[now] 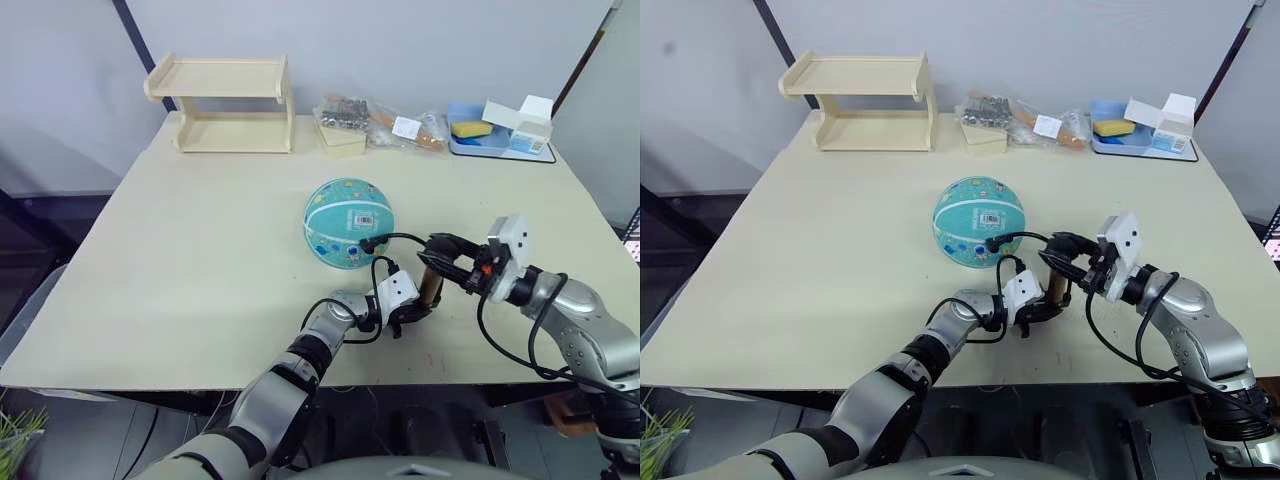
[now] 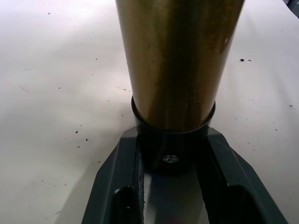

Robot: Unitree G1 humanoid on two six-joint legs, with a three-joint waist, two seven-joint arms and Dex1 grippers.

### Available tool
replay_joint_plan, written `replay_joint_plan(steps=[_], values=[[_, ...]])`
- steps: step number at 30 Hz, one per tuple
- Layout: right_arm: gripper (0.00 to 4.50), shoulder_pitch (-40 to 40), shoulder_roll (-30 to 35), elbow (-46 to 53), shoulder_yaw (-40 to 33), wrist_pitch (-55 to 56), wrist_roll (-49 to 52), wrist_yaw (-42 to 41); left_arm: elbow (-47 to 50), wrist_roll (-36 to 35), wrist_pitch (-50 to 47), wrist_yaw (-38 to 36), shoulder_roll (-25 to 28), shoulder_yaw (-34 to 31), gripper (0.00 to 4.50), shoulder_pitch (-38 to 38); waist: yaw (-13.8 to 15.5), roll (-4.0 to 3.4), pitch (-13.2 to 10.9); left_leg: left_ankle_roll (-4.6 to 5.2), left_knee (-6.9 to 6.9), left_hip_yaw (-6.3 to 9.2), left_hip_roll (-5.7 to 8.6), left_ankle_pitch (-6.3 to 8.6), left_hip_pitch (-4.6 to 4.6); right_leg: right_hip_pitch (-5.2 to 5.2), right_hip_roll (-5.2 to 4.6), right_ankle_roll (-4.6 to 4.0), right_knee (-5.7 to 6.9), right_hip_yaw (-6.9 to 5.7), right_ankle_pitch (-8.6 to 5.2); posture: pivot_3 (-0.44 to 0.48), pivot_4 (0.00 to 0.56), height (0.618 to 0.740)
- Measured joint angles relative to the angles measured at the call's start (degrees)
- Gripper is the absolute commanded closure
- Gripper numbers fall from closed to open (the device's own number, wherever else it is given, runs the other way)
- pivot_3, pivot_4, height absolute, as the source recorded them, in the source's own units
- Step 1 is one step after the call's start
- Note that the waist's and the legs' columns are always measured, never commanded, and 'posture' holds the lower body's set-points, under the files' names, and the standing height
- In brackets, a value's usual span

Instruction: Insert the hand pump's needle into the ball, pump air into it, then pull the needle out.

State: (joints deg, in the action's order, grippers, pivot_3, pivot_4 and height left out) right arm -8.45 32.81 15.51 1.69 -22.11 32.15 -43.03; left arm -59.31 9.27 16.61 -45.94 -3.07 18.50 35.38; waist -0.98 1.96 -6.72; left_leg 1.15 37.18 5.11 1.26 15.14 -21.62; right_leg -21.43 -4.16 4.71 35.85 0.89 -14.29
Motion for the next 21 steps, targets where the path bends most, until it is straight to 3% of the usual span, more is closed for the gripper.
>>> replay_joint_plan(steps=[8, 14, 21], values=[[2.85, -2.7, 5.5, 5.5, -4.8, -10.9, 5.8, 0.8, 0.9, -0.2, 0.1, -0.6, -0.6, 0.0, 3.46, 0.3, 0.3, -0.61, -0.7, 0.01, 0.06, -0.04, 0.26, -0.01, -0.29, -0.16, -0.30, -0.11, -0.02, 0.03, 0.08, 0.000, 0.150, 0.740], [2.85, -12.8, 12.5, 9.6, -15.0, -24.7, 23.1, 4.9, 2.3, -0.6, 0.3, -1.7, -0.9, 0.0, 3.46, 0.4, 0.6, -1.12, -1.8, 0.05, 0.12, -0.02, 0.54, -0.03, -0.63, -0.40, -0.53, -0.23, -0.02, 0.00, 0.18, 0.000, 0.150, 0.740], [2.85, -20.6, 18.1, 10.1, -20.9, -31.2, 38.8, 10.9, 2.4, -0.8, 0.8, -1.8, -1.1, 0.0, 3.46, 0.6, 1.0, -1.03, -2.0, 0.06, 0.17, 0.16, 0.51, -0.04, -1.00, -0.69, -0.49, -0.25, -0.01, -0.18, 0.18, 0.000, 0.150, 0.740]])
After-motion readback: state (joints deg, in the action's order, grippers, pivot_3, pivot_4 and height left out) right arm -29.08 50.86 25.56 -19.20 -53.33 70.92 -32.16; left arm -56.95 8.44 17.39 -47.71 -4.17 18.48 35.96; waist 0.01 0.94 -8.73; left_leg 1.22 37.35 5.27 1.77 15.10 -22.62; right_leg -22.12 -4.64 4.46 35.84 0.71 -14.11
